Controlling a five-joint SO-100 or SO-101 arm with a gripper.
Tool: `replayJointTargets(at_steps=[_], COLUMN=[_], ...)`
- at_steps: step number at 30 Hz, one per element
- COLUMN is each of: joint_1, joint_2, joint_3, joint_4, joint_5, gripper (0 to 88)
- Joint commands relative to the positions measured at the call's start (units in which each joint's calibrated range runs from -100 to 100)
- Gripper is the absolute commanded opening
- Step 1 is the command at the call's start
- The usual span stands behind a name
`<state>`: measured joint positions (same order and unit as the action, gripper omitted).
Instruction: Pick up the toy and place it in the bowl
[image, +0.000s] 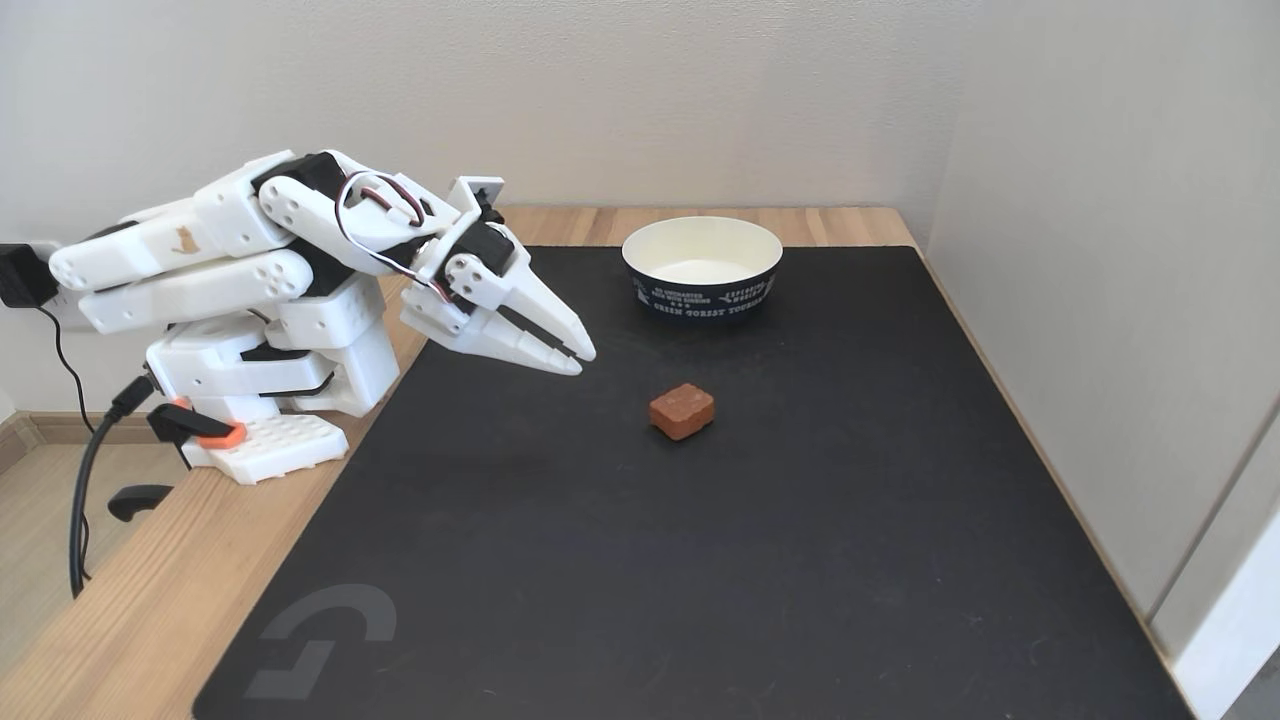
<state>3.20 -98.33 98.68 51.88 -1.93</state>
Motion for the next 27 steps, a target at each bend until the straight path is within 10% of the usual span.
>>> replayJointTargets(at_steps=[1,27], joint_1=[0.5,0.5], joint_2=[-0.7,-0.7], joint_3=[0.9,0.9], joint_4=[0.3,0.3], joint_5=[0.2,-0.2], gripper=[2.5,2.5])
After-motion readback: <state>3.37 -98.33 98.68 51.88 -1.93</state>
